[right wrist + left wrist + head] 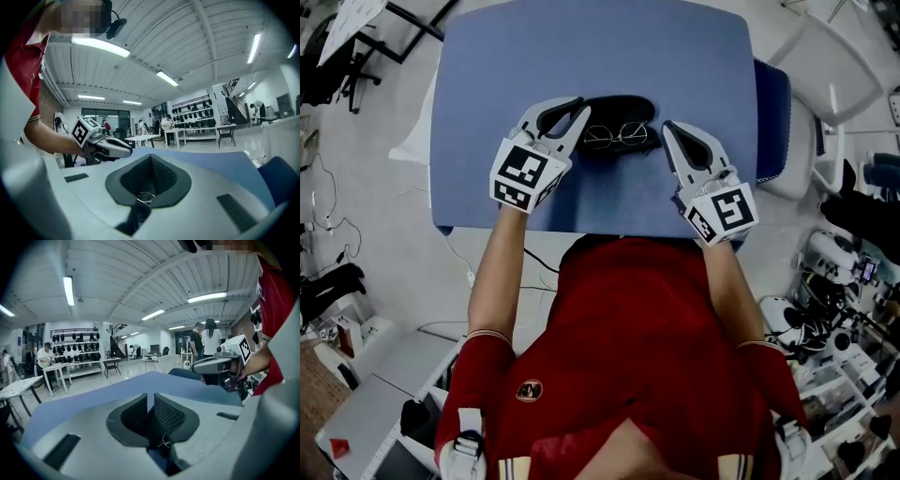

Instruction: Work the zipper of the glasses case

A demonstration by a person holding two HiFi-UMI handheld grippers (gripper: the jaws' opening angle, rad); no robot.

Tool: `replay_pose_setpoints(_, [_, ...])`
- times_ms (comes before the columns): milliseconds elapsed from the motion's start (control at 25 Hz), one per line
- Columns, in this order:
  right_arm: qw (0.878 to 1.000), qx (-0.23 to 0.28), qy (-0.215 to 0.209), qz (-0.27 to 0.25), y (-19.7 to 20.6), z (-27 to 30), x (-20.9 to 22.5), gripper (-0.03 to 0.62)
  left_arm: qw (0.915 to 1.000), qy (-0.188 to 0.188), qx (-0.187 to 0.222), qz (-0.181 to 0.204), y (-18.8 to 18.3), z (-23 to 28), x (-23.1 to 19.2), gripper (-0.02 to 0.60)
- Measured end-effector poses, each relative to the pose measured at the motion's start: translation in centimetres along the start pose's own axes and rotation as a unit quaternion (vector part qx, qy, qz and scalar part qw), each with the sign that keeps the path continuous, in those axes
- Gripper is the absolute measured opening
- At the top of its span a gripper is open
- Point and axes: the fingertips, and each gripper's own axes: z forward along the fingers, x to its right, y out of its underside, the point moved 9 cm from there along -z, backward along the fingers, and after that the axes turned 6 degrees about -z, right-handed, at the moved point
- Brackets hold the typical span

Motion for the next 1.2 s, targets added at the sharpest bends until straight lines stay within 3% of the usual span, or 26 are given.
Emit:
replay_pose_setpoints(160, [1.0,-0.01,0.003,-0.003,0.4,0.2,0.2,-0.008,0.9983,0.025,-0.045,0.028,0.0,2.1,-0.4,0.079])
replay_pose_setpoints(360, [1.0,-0.022,0.001,-0.006,1.0,0.3,0.4,-0.008,0.9918,0.054,-0.098,0.061,-0.1,4.7,-0.9,0.107])
replay_pose_setpoints(640, [0.999,-0.031,-0.006,-0.01,1.7,0.4,0.5,-0.007,0.9702,0.107,-0.187,0.11,0.4,7.8,-0.9,0.123])
replay_pose_setpoints(920, [0.999,-0.039,-0.003,-0.007,2.1,-0.1,0.8,-0.008,0.9553,0.123,-0.227,0.143,1.3,10.1,-0.6,0.124])
replay_pose_setpoints(1200, [0.999,-0.046,-0.012,-0.01,2.8,-0.8,0.6,-0.008,0.9516,0.113,-0.243,0.15,1.1,10.6,-0.2,0.097])
